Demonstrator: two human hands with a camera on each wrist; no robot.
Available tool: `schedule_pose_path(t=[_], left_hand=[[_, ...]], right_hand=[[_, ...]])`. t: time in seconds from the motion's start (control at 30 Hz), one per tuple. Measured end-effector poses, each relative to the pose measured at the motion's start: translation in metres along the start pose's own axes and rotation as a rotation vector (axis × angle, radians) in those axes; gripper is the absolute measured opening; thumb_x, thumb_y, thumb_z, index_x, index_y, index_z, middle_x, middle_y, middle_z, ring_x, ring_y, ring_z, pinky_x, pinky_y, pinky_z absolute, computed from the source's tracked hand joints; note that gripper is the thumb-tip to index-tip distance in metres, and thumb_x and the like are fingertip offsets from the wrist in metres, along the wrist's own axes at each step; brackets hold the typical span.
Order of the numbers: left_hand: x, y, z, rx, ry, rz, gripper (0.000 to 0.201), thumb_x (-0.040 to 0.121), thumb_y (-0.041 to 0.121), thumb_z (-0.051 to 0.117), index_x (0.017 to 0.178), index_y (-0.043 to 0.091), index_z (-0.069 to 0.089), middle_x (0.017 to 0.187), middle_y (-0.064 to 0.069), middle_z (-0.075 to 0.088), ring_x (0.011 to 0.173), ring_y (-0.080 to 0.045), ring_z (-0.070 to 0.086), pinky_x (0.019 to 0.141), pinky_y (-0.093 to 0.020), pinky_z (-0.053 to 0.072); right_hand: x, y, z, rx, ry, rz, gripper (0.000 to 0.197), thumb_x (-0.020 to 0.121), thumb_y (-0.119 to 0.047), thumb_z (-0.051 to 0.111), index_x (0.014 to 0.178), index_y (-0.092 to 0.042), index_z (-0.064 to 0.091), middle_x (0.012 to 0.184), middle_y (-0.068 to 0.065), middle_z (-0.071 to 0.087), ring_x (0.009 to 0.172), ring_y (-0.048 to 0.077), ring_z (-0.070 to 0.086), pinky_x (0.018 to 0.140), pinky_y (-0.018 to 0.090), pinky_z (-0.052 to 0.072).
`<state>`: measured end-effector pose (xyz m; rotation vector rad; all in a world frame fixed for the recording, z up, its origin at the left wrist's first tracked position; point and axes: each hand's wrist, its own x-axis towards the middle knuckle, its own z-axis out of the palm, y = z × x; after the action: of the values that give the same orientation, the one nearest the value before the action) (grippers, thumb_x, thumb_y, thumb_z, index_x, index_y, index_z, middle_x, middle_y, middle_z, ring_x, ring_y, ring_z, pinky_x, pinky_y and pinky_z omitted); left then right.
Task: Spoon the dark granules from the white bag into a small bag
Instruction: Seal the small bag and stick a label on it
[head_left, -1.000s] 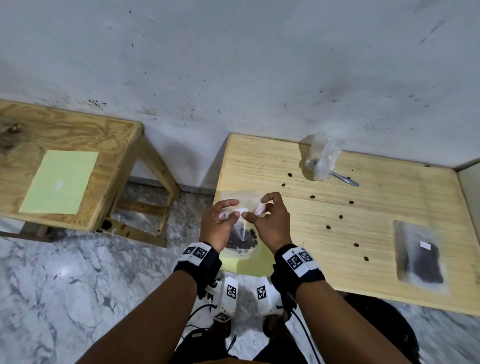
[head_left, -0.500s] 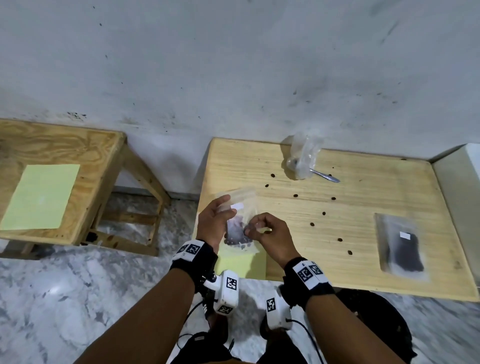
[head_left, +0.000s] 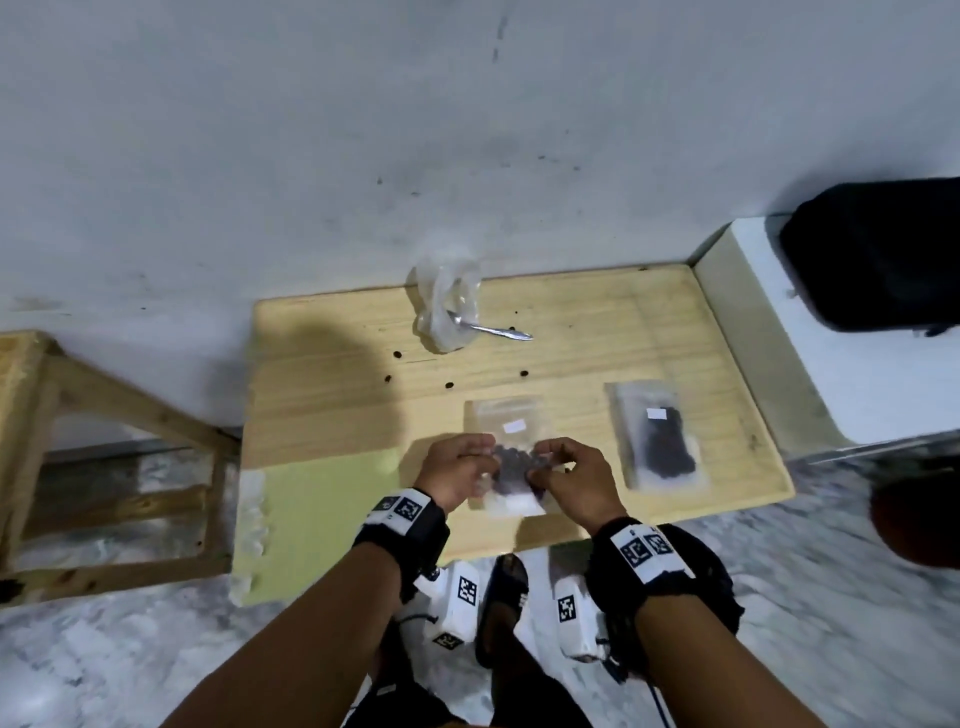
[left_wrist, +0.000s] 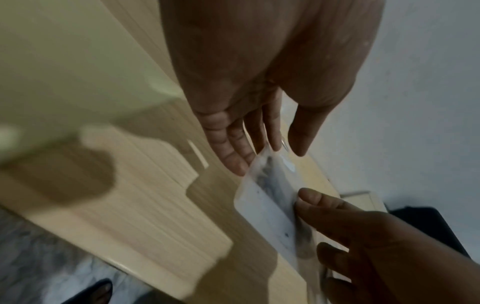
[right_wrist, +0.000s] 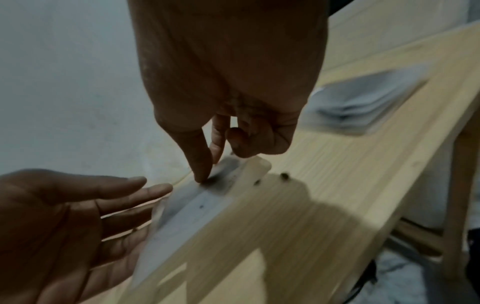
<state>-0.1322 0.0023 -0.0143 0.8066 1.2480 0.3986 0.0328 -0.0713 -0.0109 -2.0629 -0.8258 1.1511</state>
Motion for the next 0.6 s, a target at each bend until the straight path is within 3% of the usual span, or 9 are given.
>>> schedule_pose_path(t=[0.1,0.27,0.4,0.5,0.6], left_hand=[[0.01,0.007,0.063,0.056,-0.084,0.017,0.047,0.085,-0.004,0.067,0.129,0.009,0.058,0.126,-0.006,0.057,0.113,-0.025,0.059,0.066,-0.025,0.05],[0.026,0.011,0.154,0.102,-0.197,-0.002,0.051,0.088,-0.004,0.065,0.135,0.011,0.053,0.135,-0.006,0.052,0.122,-0.028,0.055,0.082,-0.033,0.051],[0.036,0.011,0.19,0.195,-0.225,-0.025,0.051,0.091,0.0,0.061,0.138,0.014,0.05,0.146,-0.004,0.047,0.125,-0.025,0.052,0.091,-0.037,0.05],[0.037,0.012,0.193,0.244,-0.234,-0.051,0.051,0.092,0.004,0.06,0.141,0.015,0.048,0.148,-0.003,0.044,0.115,-0.021,0.051,0.081,-0.034,0.048],[0.036,0.017,0.184,0.233,-0.21,-0.063,0.046,0.092,0.006,0.06,0.136,0.018,0.051,0.147,-0.003,0.044,0.121,-0.022,0.051,0.079,-0.034,0.048]], right_hand=[[0.009,0.02,-0.051,-0.073,0.139,0.039,0.026,0.077,-0.013,0.077,0.099,-0.025,0.07,0.096,-0.008,0.069,0.087,0.013,0.065,0.074,0.024,0.047],[0.024,0.046,-0.118,-0.225,0.345,0.052,0.029,0.081,-0.023,0.073,0.109,-0.026,0.07,0.118,0.006,0.063,0.105,0.026,0.064,0.089,0.033,0.051],[0.037,0.059,-0.145,-0.309,0.307,0.071,0.041,0.079,-0.029,0.077,0.118,-0.027,0.066,0.126,0.006,0.058,0.108,0.027,0.062,0.088,0.033,0.049],[0.042,0.065,-0.15,-0.329,0.219,0.101,0.052,0.074,-0.033,0.082,0.122,-0.027,0.063,0.129,0.006,0.056,0.11,0.027,0.062,0.09,0.036,0.051],[0.042,0.057,-0.149,-0.365,0.239,0.086,0.052,0.077,-0.031,0.078,0.126,-0.026,0.06,0.139,0.004,0.048,0.11,0.03,0.062,0.087,0.037,0.051]])
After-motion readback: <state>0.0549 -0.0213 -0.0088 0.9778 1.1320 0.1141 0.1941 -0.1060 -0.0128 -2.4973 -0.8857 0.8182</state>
